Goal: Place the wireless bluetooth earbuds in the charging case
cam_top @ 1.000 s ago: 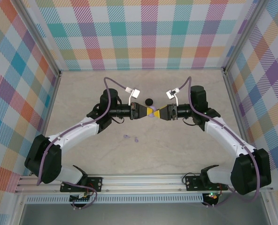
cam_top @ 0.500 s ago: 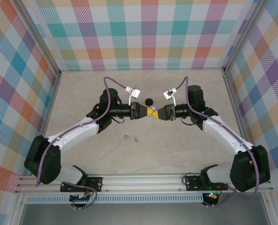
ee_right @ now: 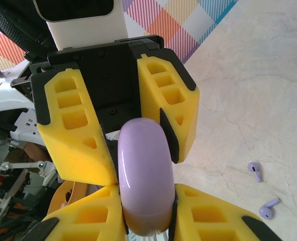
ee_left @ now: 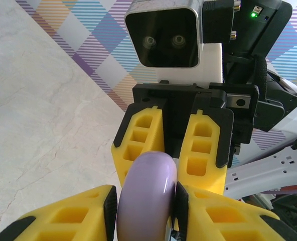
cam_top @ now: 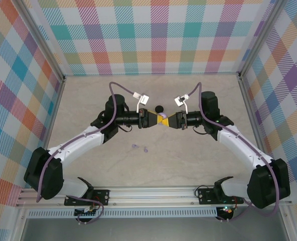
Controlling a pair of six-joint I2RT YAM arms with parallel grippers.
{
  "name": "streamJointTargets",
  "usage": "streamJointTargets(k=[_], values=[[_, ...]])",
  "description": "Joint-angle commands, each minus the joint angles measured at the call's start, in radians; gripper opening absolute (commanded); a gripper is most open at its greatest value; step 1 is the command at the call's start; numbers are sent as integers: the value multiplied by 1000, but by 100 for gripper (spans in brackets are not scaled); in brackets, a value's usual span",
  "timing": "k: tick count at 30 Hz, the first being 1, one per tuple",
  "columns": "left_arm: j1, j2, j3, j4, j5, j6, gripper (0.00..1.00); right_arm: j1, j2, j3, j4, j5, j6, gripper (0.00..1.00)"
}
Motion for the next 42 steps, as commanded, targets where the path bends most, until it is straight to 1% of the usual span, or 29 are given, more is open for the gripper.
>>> streamJointTargets(k=[1,10,14,19,24,26,28,29,32,34,42], values=[[-18,-38,21,-19,19,23,39,3,-32,9,45,29,-14,17],[-32,-36,1,3,14,2,41,3,-43,10,63,22,-3,17],[-34,-28,-2,19,6,-15,35,3,-46,11,64,19,-2,17],[-38,-20,-2,33,0,-31,22,3,-50,14,60,17,-3,18],[-44,-11,-1,39,-3,-36,13,3,-48,18,50,21,-6,20],[-44,-17,6,11,-16,-18,9,3,-50,24,25,38,-18,24],[-44,-24,20,-42,-20,20,7,3,-59,28,2,55,-30,32],[-43,-27,30,-72,-18,44,6,3,-65,29,-9,63,-38,34],[-44,-32,62,-162,-8,109,4,1,-83,38,-55,77,-69,35],[-42,-32,80,-211,-1,144,4,0,-86,43,-71,59,-86,37],[-39,-18,124,-291,46,202,2,0,-80,58,-105,23,-119,40]])
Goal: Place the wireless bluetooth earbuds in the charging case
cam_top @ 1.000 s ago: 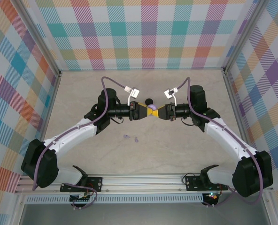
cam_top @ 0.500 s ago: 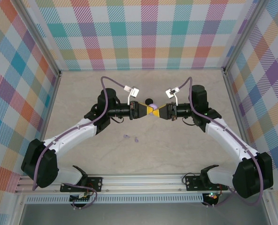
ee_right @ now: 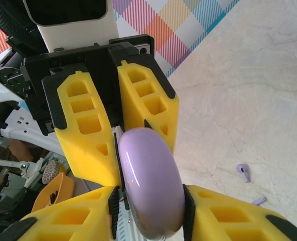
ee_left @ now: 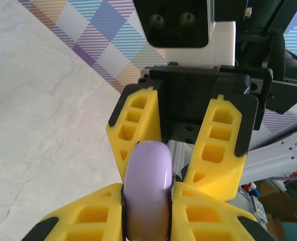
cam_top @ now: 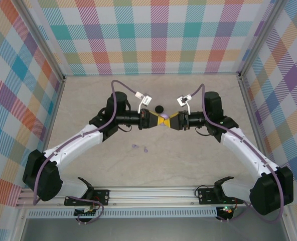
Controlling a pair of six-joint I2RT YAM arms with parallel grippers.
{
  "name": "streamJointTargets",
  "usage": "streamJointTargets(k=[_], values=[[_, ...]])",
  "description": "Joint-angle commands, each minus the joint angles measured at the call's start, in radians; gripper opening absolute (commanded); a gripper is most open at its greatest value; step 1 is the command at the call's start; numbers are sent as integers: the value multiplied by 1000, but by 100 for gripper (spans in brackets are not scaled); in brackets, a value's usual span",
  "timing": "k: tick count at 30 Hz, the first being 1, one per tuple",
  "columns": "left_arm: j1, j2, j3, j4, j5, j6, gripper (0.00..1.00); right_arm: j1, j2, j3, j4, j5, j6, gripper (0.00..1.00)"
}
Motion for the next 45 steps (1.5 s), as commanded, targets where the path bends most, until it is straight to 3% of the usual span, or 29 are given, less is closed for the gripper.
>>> streamJointTargets(k=[1,4,8,19,24,28,36,45], values=[[-13,0,38,-84,56,64,2,2,-15,38,-7,-21,-47,41],[-11,0,48,-102,55,76,2,2,-18,42,-16,-18,-55,40],[-12,1,52,-110,57,77,2,1,-10,43,-18,-49,-57,31],[-12,16,63,-88,58,56,2,4,20,46,-55,-122,-85,34],[-11,24,68,-76,51,44,3,3,26,49,-68,-120,-95,26],[-12,30,69,-76,43,39,13,3,18,49,-61,-56,-82,18],[-11,26,52,-65,42,26,32,-14,38,74,-36,-15,-32,16],[-11,17,33,-50,49,18,41,-20,58,109,-28,-26,-19,17]])
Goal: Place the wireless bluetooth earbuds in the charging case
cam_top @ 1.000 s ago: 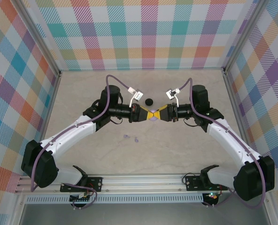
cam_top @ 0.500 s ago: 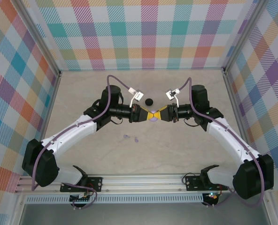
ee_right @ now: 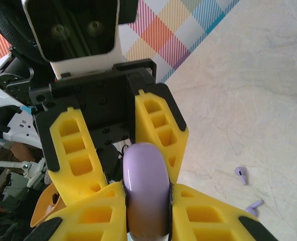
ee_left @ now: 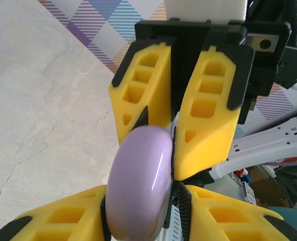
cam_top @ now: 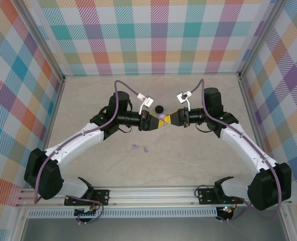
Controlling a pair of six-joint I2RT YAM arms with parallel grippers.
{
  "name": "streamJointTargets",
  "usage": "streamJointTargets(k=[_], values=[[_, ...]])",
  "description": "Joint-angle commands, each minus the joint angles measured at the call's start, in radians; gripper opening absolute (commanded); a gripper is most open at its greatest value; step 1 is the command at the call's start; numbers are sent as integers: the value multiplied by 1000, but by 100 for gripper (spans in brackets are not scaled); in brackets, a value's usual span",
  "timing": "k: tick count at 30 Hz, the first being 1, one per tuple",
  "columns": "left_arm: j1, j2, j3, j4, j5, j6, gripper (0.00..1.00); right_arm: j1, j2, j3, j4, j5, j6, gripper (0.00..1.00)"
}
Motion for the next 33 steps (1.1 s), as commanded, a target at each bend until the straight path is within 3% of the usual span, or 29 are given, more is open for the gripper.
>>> streamJointTargets(k=[1,14,20,24,29,33], values=[[-11,-5,5,37,15,-5,41,-5,9,36,29,-11,6,17],[-11,-3,4,80,24,-24,37,-4,9,29,1,-81,-35,19],[-11,8,6,90,37,-32,21,-4,5,30,-10,-81,-44,20],[-10,8,4,90,36,-35,0,-4,8,35,-16,-75,-45,23],[-11,-6,22,-2,-25,41,0,-4,-27,41,-65,56,-50,45],[-20,-12,51,-85,-109,170,0,-3,-50,62,-129,111,-70,52]])
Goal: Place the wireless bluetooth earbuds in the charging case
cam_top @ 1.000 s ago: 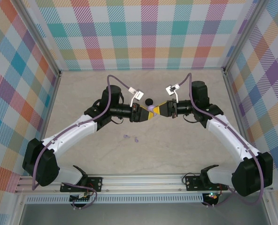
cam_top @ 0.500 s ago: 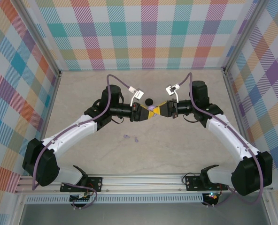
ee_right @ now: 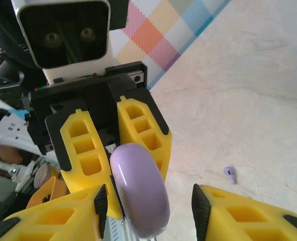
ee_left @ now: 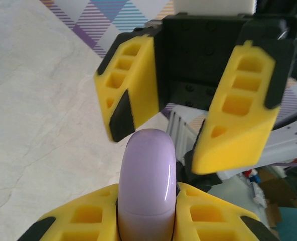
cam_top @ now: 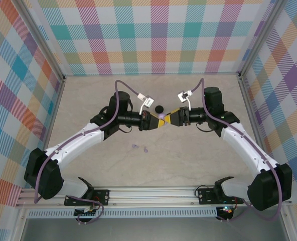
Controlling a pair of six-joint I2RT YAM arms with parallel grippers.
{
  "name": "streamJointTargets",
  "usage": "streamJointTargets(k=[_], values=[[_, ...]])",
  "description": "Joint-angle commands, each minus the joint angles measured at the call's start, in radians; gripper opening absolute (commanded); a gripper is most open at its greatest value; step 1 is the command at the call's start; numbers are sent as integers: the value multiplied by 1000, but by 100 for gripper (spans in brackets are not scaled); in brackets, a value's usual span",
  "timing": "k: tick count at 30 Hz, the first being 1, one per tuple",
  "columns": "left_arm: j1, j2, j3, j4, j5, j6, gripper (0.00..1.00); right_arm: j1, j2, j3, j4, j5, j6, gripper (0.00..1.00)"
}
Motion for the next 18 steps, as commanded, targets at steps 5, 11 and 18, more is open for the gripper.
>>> streamJointTargets(k=[5,11,18], values=[[-21,-77,-51,55,-108,361,0,21,-56,71,-143,86,-76,55],[-20,-128,-110,115,-137,539,0,42,-76,78,-187,122,-92,57],[-21,-125,-98,117,-112,578,0,90,-67,101,-227,157,-129,60]])
